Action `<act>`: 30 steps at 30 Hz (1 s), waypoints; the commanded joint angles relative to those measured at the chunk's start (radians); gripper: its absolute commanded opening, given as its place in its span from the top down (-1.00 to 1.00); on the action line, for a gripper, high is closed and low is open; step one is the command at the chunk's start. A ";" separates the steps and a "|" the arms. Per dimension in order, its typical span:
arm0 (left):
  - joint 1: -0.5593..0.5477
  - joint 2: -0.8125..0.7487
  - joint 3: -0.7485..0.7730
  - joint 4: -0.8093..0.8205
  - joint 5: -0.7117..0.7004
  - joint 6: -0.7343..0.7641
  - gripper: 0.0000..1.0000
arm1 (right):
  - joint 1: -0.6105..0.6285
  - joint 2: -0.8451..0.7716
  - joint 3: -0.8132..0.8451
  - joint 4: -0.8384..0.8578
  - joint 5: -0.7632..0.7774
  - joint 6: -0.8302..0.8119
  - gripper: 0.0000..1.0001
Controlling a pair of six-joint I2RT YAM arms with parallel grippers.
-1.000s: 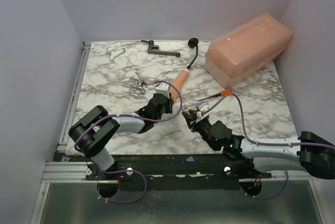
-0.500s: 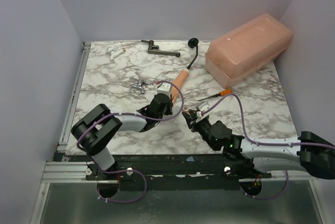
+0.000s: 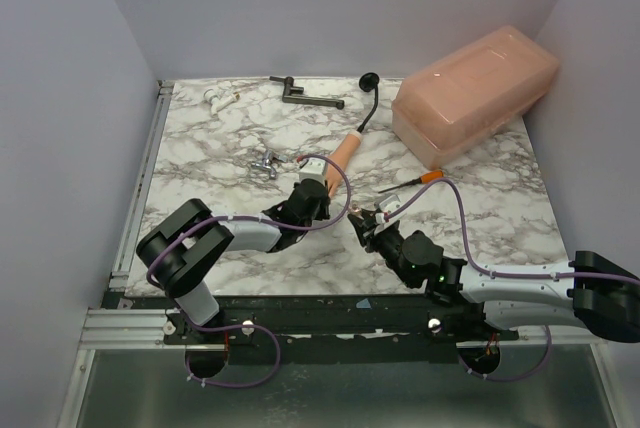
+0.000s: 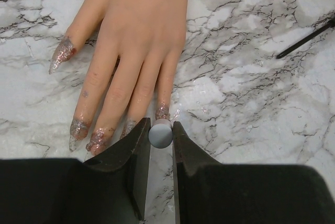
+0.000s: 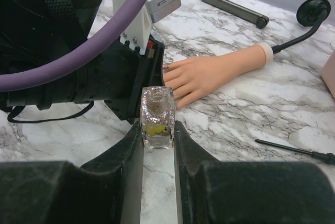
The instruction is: Paint the nails
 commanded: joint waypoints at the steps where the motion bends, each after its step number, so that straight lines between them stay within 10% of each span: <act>1: -0.004 -0.005 0.012 -0.040 -0.062 -0.019 1.00 | -0.003 -0.007 0.004 0.011 0.027 0.012 0.99; 30: -0.007 -0.099 -0.099 0.063 -0.092 -0.034 1.00 | -0.003 -0.013 0.001 0.011 0.026 0.012 0.99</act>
